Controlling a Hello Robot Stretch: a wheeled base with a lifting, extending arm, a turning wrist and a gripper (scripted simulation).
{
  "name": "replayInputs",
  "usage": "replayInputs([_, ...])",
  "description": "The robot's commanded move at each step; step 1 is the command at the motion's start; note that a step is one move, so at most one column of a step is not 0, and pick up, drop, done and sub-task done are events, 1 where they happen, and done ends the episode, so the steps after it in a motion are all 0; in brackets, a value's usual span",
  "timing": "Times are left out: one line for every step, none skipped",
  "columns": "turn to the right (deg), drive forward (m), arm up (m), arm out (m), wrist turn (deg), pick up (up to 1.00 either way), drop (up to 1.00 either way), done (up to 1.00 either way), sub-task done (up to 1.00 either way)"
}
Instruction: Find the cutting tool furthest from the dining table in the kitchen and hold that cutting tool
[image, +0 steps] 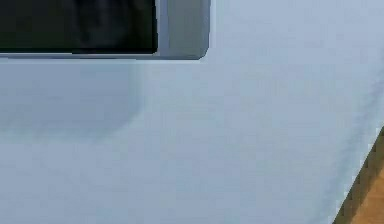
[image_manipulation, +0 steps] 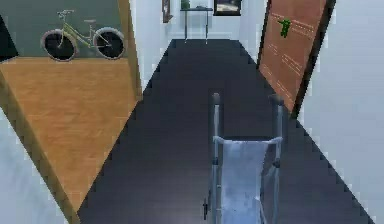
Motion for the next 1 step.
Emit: replayInputs([45.0,0.0,0.0,0.0,0.0,0.0,0.0,0.0,0.0])
